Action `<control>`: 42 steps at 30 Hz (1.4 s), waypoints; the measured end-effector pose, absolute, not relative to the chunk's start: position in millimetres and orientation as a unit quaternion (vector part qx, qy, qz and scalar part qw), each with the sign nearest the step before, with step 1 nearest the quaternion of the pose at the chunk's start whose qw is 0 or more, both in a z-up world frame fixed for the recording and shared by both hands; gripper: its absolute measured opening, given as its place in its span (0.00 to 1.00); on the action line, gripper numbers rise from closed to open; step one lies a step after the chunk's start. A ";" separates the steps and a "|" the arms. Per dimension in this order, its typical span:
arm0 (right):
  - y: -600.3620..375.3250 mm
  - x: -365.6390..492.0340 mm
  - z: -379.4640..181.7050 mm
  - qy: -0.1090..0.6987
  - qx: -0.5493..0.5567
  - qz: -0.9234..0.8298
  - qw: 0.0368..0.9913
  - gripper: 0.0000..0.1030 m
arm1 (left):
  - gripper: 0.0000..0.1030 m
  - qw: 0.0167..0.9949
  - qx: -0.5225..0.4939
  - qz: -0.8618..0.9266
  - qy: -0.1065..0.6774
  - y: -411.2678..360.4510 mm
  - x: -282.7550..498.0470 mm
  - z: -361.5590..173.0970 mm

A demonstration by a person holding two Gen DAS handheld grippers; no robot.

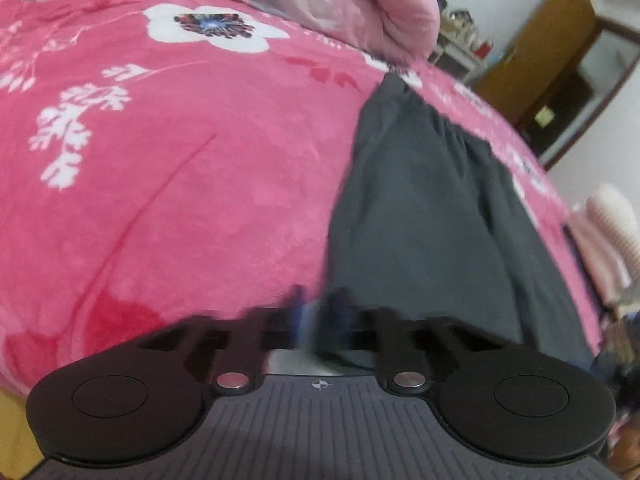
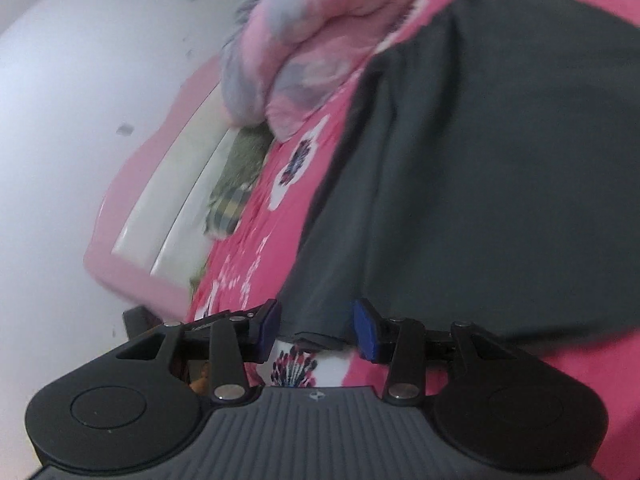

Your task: Fold clothes

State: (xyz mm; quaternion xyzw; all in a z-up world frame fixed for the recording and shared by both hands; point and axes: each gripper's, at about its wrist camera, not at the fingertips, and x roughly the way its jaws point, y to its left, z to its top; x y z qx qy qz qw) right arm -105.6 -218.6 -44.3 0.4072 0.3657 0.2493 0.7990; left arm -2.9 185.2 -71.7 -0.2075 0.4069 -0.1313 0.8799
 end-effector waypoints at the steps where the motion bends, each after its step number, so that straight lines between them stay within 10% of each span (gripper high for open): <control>1: -218.1 -108.3 -49.0 0.365 0.416 0.245 0.796 0.43 | 0.00 0.880 -0.213 -0.137 0.401 187.5 -4.2 -70.2; 9: -222.6 -115.6 -63.4 0.366 0.425 0.218 0.799 0.43 | 0.02 0.869 -0.232 -0.170 0.403 189.7 -16.9 -60.9; 13: -218.9 -115.0 -68.1 0.365 0.421 0.223 0.800 0.43 | 0.36 0.864 -0.241 -0.164 0.410 188.4 -25.7 -68.8; 17: -213.0 -110.8 -74.5 0.375 0.415 0.217 0.800 0.43 | 0.33 0.866 -0.244 -0.157 0.408 182.7 -25.6 -79.6; 19: -211.9 -111.6 -75.5 0.376 0.413 0.214 0.801 0.43 | 0.00 0.871 -0.237 -0.155 0.402 179.5 -25.3 -80.3; 30: -218.2 -118.2 -78.4 0.380 0.399 0.196 0.811 0.43 | 0.00 0.915 -0.283 -0.075 0.277 249.3 -0.6 -21.0; 42: -146.4 -104.2 -42.5 0.370 0.185 0.254 0.874 0.43 | 0.00 0.898 -0.273 -0.030 0.344 291.6 44.3 -73.2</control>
